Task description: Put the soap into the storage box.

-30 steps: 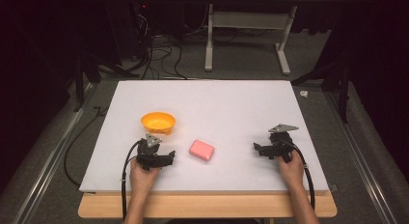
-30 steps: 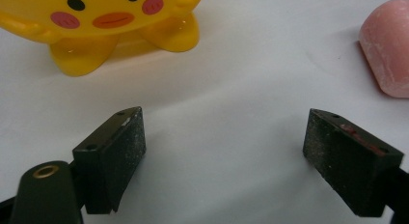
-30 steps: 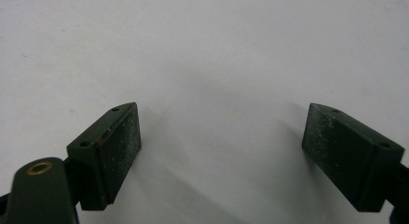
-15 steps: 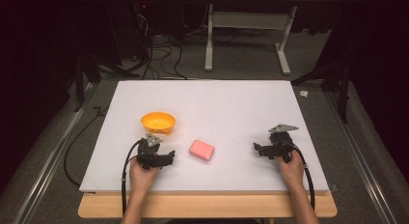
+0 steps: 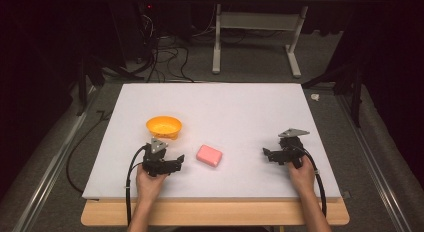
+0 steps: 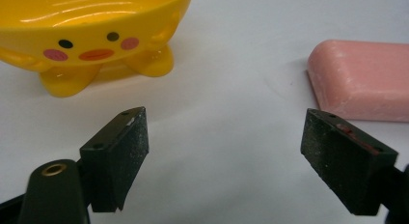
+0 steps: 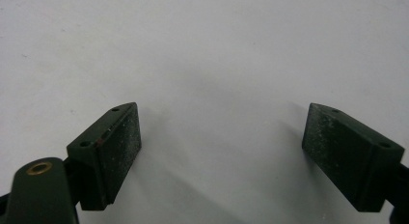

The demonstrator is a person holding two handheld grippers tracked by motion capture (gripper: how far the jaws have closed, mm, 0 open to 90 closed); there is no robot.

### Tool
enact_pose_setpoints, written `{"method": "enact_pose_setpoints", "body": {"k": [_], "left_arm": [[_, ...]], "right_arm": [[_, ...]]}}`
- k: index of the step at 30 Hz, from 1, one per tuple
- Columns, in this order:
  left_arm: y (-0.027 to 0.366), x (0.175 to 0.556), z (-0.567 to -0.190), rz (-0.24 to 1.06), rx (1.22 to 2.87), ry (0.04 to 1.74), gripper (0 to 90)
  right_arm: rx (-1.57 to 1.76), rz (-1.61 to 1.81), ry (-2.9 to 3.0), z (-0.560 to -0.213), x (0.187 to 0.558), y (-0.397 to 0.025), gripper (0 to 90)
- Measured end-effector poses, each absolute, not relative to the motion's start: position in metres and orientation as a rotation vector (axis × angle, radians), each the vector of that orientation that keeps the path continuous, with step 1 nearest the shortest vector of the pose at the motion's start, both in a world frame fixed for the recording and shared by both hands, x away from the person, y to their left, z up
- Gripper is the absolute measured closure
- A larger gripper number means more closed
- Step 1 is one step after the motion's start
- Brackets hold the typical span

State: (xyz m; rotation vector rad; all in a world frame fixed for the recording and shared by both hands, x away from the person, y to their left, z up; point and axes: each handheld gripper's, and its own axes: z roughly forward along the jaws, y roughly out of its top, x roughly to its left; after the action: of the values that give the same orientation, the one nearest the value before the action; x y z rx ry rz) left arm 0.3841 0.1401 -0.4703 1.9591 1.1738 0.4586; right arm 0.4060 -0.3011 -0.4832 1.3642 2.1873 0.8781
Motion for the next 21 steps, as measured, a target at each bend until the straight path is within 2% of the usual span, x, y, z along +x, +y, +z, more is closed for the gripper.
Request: {"method": "enact_pose_setpoints", "body": {"k": [21], "left_arm": [[0.113,0.379,-0.450,0.405,1.977,1.078,15.4]], "right_arm": [[1.364,0.878,2.187,-0.483,0.406,-0.301,14.3]]}}
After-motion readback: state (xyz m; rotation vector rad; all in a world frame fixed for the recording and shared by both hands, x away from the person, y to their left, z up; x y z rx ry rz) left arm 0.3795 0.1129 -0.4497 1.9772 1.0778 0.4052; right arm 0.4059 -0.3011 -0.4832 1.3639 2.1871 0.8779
